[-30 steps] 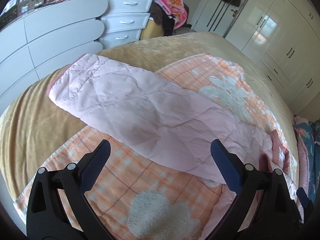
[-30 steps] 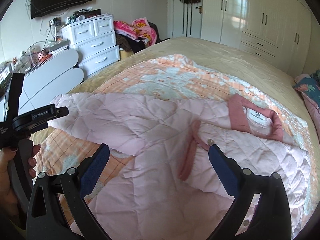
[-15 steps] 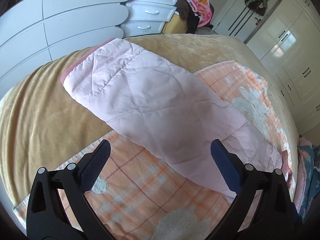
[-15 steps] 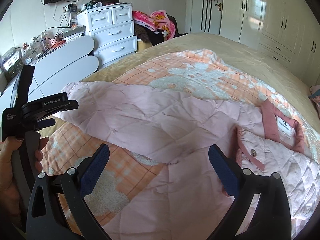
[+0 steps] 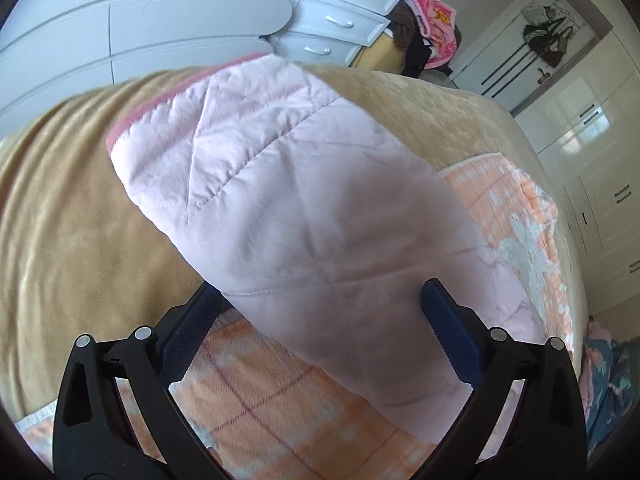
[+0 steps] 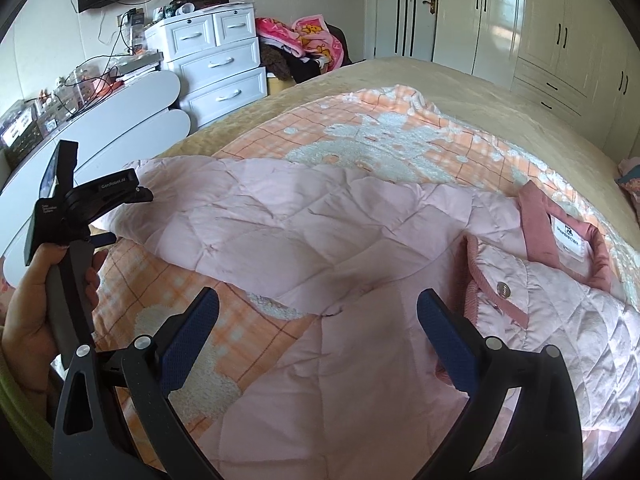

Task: Fold large clothes
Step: 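Move the left tool to the other sleeve's cuff, then close the left gripper on the sleeve cuff, then lift the sleeve with the left gripper, fold it across the jacket front, release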

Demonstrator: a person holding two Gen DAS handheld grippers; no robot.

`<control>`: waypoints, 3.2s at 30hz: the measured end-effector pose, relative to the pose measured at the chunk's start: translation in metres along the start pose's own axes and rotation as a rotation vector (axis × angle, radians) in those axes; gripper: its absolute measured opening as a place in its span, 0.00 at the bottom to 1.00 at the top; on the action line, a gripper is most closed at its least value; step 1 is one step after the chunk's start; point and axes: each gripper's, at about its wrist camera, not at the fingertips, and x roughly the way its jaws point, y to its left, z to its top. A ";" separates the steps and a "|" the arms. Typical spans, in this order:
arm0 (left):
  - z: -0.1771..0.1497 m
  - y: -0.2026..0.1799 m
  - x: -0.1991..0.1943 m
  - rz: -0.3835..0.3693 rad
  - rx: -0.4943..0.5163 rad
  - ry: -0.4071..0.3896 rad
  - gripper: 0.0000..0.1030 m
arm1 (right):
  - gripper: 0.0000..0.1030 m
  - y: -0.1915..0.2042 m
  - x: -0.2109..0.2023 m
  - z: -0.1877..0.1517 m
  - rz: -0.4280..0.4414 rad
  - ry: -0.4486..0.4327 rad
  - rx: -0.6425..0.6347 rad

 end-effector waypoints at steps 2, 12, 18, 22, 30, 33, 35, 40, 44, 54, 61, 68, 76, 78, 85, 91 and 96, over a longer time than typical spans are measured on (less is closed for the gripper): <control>0.002 0.005 0.005 -0.006 -0.024 -0.020 0.91 | 0.96 -0.005 -0.001 -0.002 -0.010 0.003 0.006; 0.015 0.020 0.000 -0.033 -0.097 -0.098 0.58 | 0.96 -0.044 -0.016 -0.014 -0.076 -0.002 0.051; 0.020 0.005 -0.037 -0.086 -0.010 -0.202 0.15 | 0.96 -0.059 -0.030 -0.022 -0.082 -0.024 0.086; 0.023 -0.012 -0.077 -0.156 0.045 -0.269 0.13 | 0.96 -0.071 -0.040 -0.028 -0.091 -0.033 0.105; 0.008 -0.058 -0.143 -0.309 0.148 -0.351 0.09 | 0.96 -0.098 -0.071 -0.040 -0.136 -0.064 0.136; -0.003 -0.079 -0.164 -0.360 0.196 -0.379 0.08 | 0.96 -0.109 -0.084 -0.047 -0.152 -0.077 0.146; -0.011 -0.090 -0.176 -0.397 0.223 -0.389 0.08 | 0.96 -0.118 -0.092 -0.052 -0.166 -0.086 0.157; -0.040 -0.124 -0.211 -0.477 0.322 -0.412 0.08 | 0.96 -0.142 -0.113 -0.068 -0.183 -0.102 0.212; -0.069 -0.154 -0.234 -0.530 0.391 -0.412 0.08 | 0.96 -0.159 -0.129 -0.079 -0.207 -0.105 0.226; -0.130 -0.228 -0.270 -0.542 0.622 -0.446 0.08 | 0.96 -0.196 -0.170 -0.096 -0.216 -0.181 0.270; -0.163 -0.263 -0.283 -0.552 0.702 -0.462 0.08 | 0.96 -0.227 -0.192 -0.123 -0.223 -0.210 0.319; -0.196 -0.293 -0.279 -0.536 0.770 -0.448 0.08 | 0.96 -0.259 -0.215 -0.147 -0.222 -0.253 0.403; -0.242 -0.321 -0.268 -0.547 0.836 -0.411 0.08 | 0.96 -0.282 -0.236 -0.169 -0.316 -0.255 0.401; -0.257 -0.327 -0.262 -0.549 0.863 -0.398 0.08 | 0.96 -0.290 -0.238 -0.174 -0.329 -0.252 0.426; -0.309 -0.346 -0.239 -0.555 0.966 -0.338 0.08 | 0.96 -0.317 -0.241 -0.189 -0.365 -0.245 0.487; -0.351 -0.358 -0.215 -0.535 1.067 -0.282 0.08 | 0.96 -0.336 -0.247 -0.199 -0.347 -0.260 0.568; -0.380 -0.359 -0.193 -0.510 1.143 -0.242 0.08 | 0.96 -0.341 -0.251 -0.203 -0.320 -0.277 0.611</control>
